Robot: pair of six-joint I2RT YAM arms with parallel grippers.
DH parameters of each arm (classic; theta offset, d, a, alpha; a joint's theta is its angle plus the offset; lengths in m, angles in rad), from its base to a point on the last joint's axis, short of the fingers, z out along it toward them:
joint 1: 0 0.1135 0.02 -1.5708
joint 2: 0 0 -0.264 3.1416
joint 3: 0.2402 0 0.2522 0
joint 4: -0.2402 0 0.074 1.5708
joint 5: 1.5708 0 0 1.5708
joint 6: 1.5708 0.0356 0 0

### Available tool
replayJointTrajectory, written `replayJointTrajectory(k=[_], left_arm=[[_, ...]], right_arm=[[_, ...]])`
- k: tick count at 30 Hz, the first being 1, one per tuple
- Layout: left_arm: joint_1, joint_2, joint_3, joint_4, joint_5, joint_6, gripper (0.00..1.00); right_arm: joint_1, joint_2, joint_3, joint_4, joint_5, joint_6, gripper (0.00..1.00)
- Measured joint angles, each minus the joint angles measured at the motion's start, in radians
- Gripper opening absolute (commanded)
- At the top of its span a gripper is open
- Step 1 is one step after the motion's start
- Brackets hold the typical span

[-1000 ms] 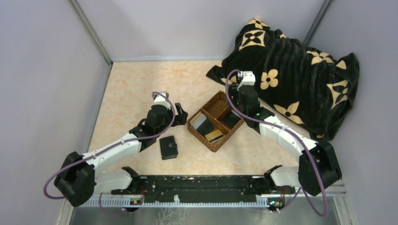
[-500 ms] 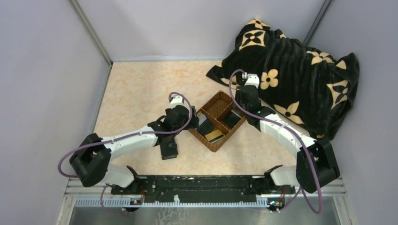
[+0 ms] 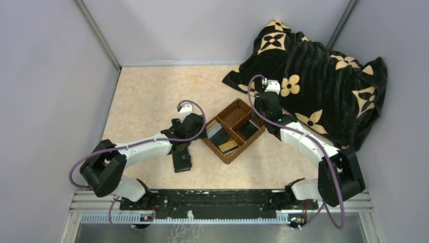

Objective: Take the credit cards out of the card holder

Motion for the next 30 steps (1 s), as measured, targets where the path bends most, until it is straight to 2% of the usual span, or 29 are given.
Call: replayJointTrajectory(k=[12,18,25,30], left_arm=[[0.185,-0.005,0.005,0.015,0.076,0.039,0.97],[0.236,0.073,0.114,0.02,0.114,0.07,0.97],[0.255,0.09,0.18,0.052,0.163,0.082,0.97],[0.255,0.014,0.138,0.075,0.246,0.083,0.98]], right_arm=[[-0.05,0.103,0.037,-0.031,-0.066,0.027,0.35],[-0.049,0.105,0.037,-0.021,-0.137,0.032,0.35],[-0.04,0.102,0.037,-0.021,-0.19,0.021,0.55],[-0.028,0.11,0.038,-0.021,-0.214,0.012,0.58]])
